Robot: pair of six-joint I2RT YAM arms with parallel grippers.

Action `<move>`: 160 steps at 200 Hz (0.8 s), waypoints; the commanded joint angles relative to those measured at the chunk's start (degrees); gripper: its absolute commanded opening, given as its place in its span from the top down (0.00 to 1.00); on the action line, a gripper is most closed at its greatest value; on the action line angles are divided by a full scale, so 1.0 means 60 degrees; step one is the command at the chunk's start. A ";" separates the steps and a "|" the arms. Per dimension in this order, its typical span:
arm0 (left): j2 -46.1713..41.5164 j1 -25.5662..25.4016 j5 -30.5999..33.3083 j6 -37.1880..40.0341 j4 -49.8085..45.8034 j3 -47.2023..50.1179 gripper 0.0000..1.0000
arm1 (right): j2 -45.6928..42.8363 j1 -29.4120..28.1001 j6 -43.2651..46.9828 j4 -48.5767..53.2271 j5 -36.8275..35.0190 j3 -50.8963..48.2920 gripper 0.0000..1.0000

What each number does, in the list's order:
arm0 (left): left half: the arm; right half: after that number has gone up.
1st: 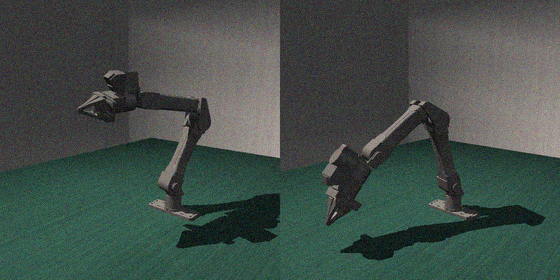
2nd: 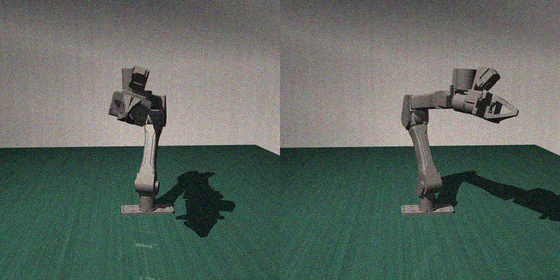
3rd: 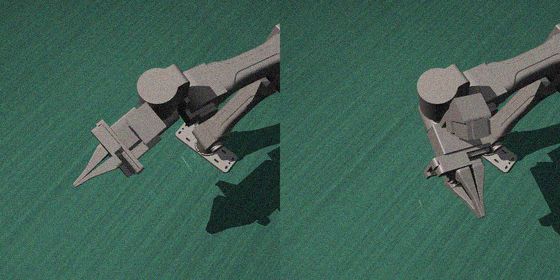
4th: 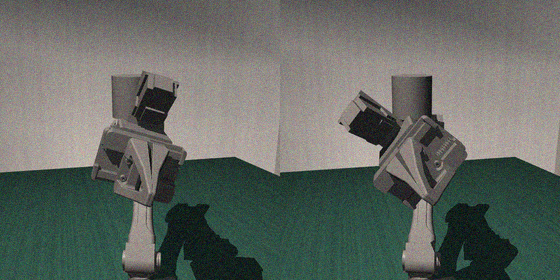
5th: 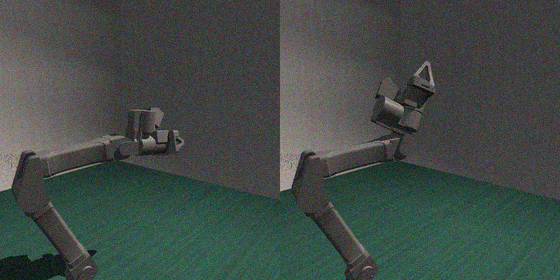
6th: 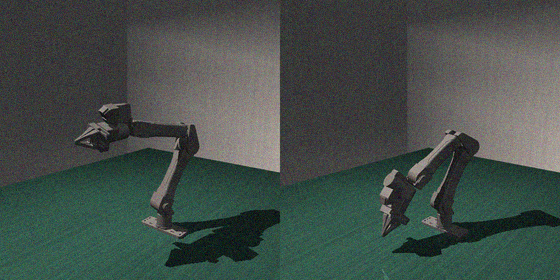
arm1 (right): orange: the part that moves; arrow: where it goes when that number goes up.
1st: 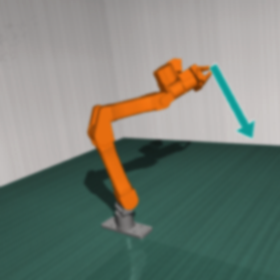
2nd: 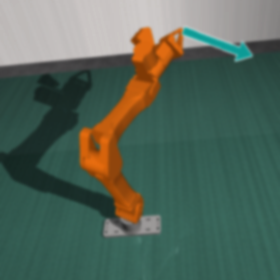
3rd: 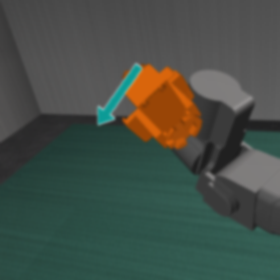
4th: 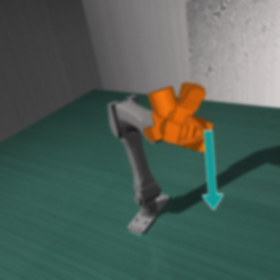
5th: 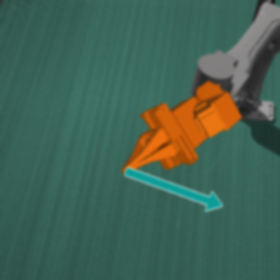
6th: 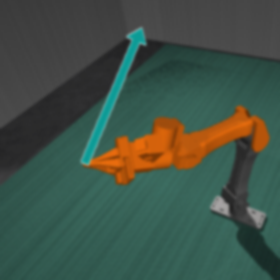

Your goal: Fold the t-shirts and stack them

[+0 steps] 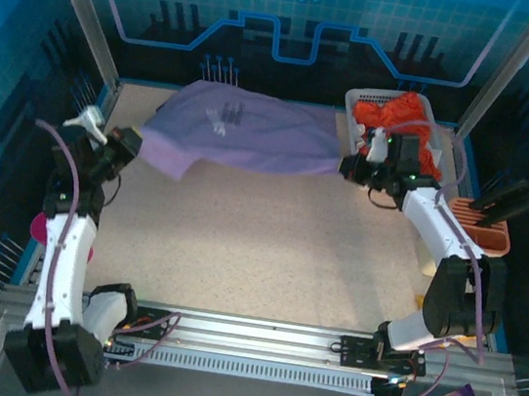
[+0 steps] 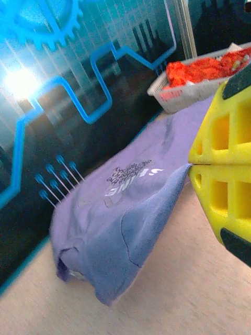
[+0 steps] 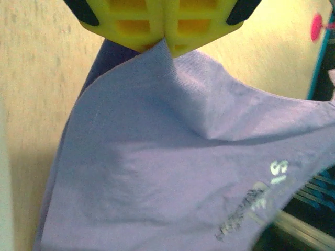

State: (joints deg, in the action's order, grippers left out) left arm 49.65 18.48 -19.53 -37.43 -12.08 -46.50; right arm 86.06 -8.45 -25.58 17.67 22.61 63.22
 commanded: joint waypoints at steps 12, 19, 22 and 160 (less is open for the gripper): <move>-0.1223 0.0009 0.0524 -0.0742 -0.1948 0.0808 1.00 | -0.0830 -0.0392 0.0321 0.1318 -0.0604 -0.1040 1.00; -0.1386 -0.0004 0.0403 -0.1064 -0.2102 0.1033 1.00 | -0.0952 -0.0384 0.0120 0.1394 -0.0698 -0.1383 1.00; -0.1444 -0.0004 0.0322 -0.1186 -0.2149 0.1128 1.00 | -0.0991 -0.0385 0.0036 0.1404 -0.0697 -0.1523 1.00; -0.3256 -0.0275 0.0748 -0.1518 -0.5486 0.2701 1.00 | -0.2561 -0.0387 -0.0668 0.3734 -0.2161 -0.3701 0.99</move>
State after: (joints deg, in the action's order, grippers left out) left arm 30.11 17.28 -16.78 -46.61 -41.74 -30.11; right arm 72.12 -10.59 -27.66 37.50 11.11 42.78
